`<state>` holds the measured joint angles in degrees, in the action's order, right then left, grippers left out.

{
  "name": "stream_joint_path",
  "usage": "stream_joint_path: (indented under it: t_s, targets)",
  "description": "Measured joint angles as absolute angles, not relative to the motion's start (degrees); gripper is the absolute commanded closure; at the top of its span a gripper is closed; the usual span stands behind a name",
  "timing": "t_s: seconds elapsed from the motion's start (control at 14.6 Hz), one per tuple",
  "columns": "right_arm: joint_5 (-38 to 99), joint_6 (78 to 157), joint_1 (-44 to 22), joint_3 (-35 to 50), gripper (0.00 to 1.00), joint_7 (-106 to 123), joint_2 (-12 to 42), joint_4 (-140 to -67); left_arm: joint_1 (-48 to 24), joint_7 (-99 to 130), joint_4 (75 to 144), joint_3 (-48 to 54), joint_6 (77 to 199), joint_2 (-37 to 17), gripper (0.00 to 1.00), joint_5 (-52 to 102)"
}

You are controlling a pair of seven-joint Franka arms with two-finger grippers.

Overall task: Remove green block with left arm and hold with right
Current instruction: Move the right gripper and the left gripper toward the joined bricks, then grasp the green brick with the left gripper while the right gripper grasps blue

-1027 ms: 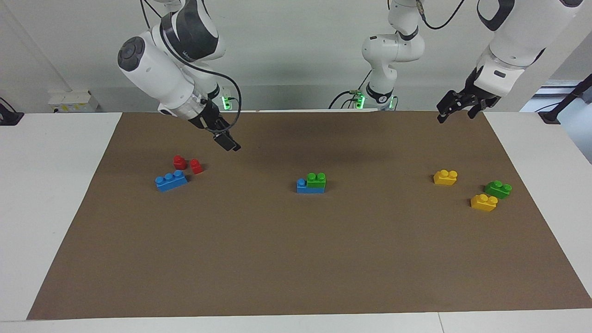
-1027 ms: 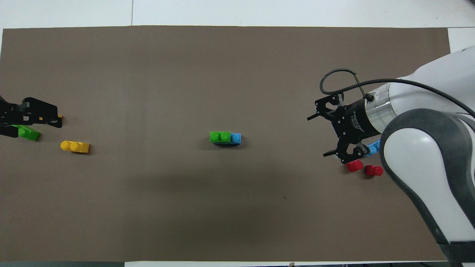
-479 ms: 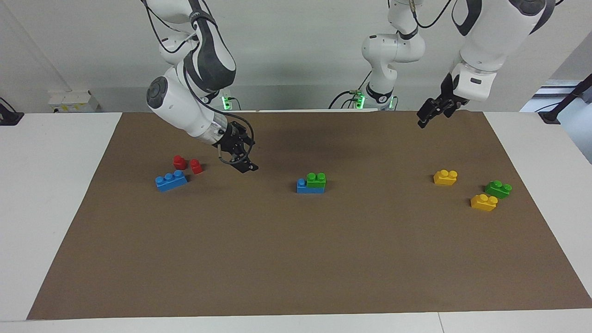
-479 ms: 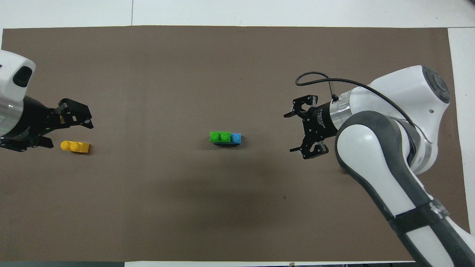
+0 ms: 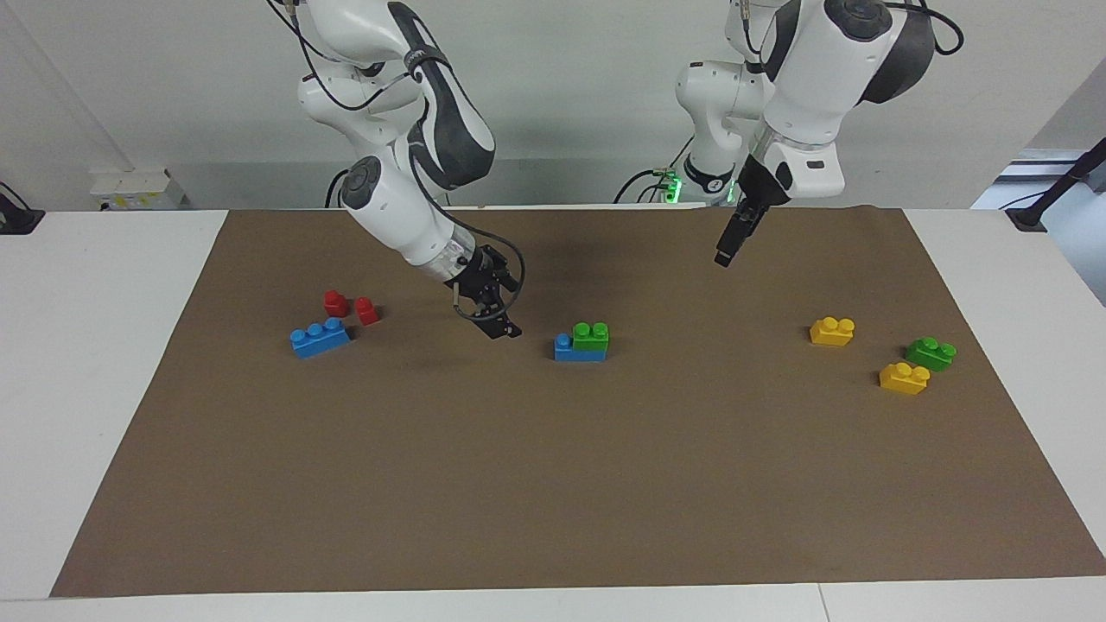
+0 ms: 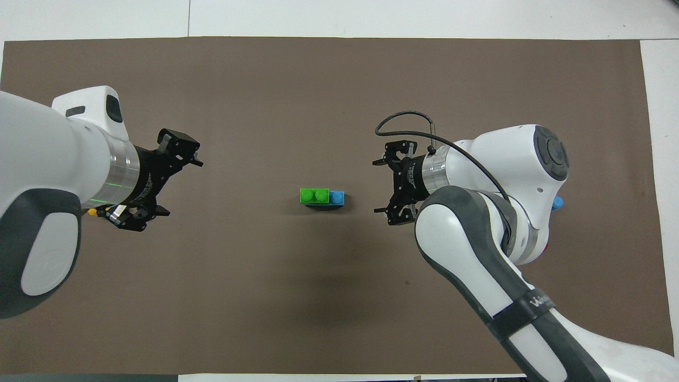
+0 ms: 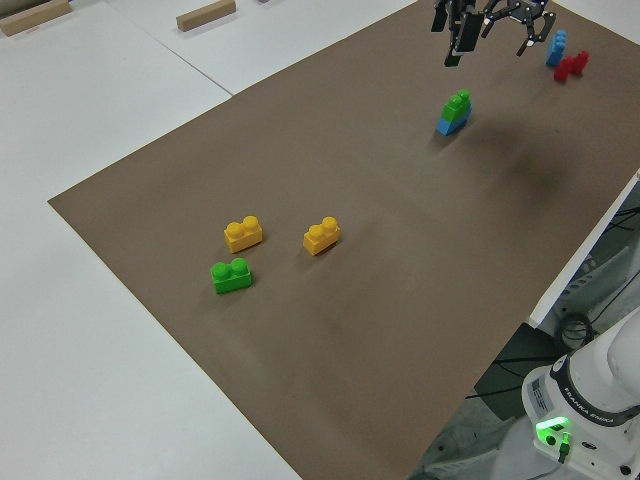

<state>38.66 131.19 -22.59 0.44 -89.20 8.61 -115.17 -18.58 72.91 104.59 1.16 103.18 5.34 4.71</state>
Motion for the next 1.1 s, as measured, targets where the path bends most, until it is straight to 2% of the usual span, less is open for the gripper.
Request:
stream_joint_path:
  t_s: [0.27, 0.55, 1.1]
  targets:
    - [39.29, 135.16, -24.95, 0.42, 0.00, -89.42, 11.13, -116.36, -23.48, 91.41, 108.91, 1.21, 108.94, 5.32, 0.00, 4.82]
    - [39.85, 136.50, -26.19, 0.43, 0.00, -89.42, 14.20, -116.44, -26.79, 100.28, 111.41, 1.24, 112.02, 4.79, 0.00, 4.84]
    - [43.18, 143.28, -30.35, 0.43, 0.00, -89.42, 17.80, -116.45, -28.66, 112.85, 112.11, 1.21, 119.97, -2.35, 0.00, 4.85]
